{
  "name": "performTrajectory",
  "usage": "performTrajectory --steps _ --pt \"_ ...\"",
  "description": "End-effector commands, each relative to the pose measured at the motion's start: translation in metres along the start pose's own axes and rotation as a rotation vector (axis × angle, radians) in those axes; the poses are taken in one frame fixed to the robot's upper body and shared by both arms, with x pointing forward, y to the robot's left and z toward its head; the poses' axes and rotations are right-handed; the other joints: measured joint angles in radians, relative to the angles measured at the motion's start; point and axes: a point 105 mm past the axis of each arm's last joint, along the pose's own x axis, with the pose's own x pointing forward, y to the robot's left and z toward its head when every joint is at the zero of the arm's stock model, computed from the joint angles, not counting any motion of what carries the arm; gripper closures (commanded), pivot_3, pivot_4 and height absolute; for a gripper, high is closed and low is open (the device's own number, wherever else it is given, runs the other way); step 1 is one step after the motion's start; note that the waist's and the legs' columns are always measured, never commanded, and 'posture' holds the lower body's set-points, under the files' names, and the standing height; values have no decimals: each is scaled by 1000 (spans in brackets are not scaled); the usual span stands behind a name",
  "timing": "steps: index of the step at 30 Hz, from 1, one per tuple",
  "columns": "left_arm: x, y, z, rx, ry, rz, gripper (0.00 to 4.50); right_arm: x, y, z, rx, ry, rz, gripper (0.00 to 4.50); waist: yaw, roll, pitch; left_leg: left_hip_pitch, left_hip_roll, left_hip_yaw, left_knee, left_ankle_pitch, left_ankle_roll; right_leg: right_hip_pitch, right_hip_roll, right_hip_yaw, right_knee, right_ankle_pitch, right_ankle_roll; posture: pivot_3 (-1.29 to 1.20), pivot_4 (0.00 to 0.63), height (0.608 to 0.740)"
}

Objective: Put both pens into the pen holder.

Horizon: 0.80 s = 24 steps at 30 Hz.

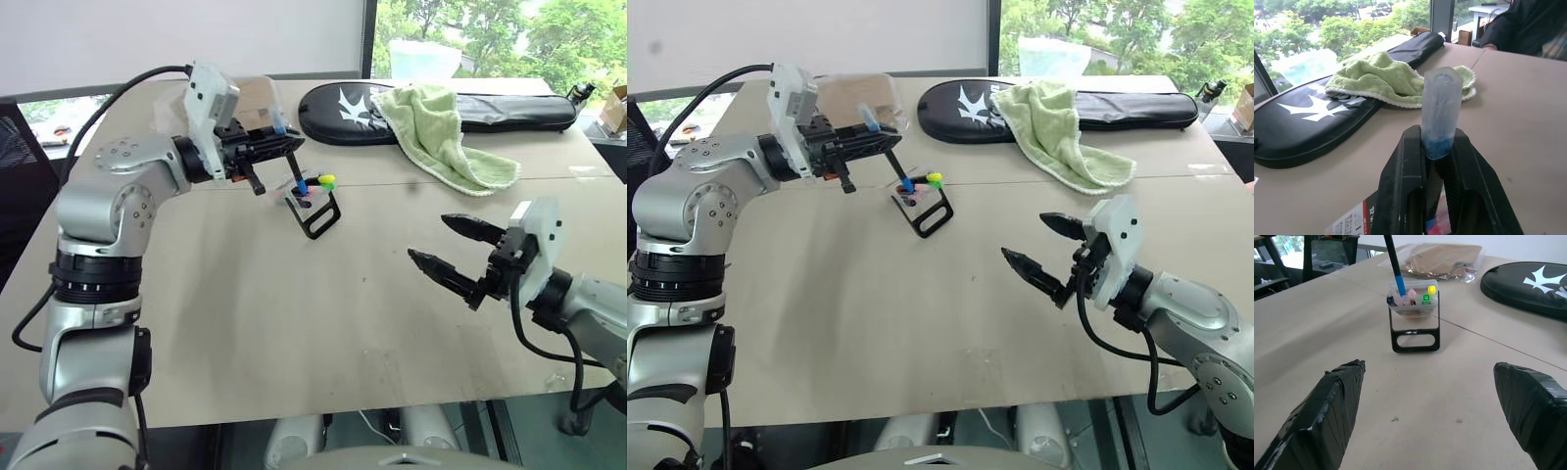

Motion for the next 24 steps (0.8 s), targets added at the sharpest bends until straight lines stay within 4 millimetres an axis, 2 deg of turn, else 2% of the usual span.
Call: performTrajectory --steps 1,3,11,16,18,19,21,24 --pt "2 -1 6 123 1 -5 4500 -1 5 10 -45 -47 14 44 1 0 0 0 0 0 0 0 0 0 0 0 0 0 0 0 150 740" --pt "7 -10 4 179 -2 -25 4500 -2 5 11 -50 -45 12 44 1 0 0 0 0 0 0 0 0 0 0 0 0 0 0 0 150 740" --pt "30 -45 -23 565 99 -53 4500 -4 10 7 -93 3 12 44 5 1 -1 0 0 -1 1 0 0 1 -1 -1 1 0 0 0 150 740" --pt "37 -40 -41 635 190 -7 4500 -6 10 7 -103 15 11 44 3 0 -1 1 -1 0 2 0 0 1 -1 0 2 0 0 0 150 740" --pt "39 -39 -39 642 184 3 3503 -6 9 7 -105 16 11 0 2 1 -1 2 -1 0 2 0 0 1 -1 0 3 0 0 0 150 740" --pt "39 -39 -39 651 183 -1 3229 -6 9 7 -106 16 11 0 2 0 -1 2 0 0 2 0 0 1 -1 0 3 0 0 0 150 740" --pt "40 -39 -39 674 191 1 2336 -6 9 7 -106 16 11 0 1 0 -1 2 0 -1 2 0 0 1 0 -1 4 0 0 0 150 740" --pt "40 -38 -41 727 210 2 761 -5 9 7 -104 15 13 0 1 0 -1 2 0 -1 2 0 0 1 0 -1 4 0 0 0 150 740"
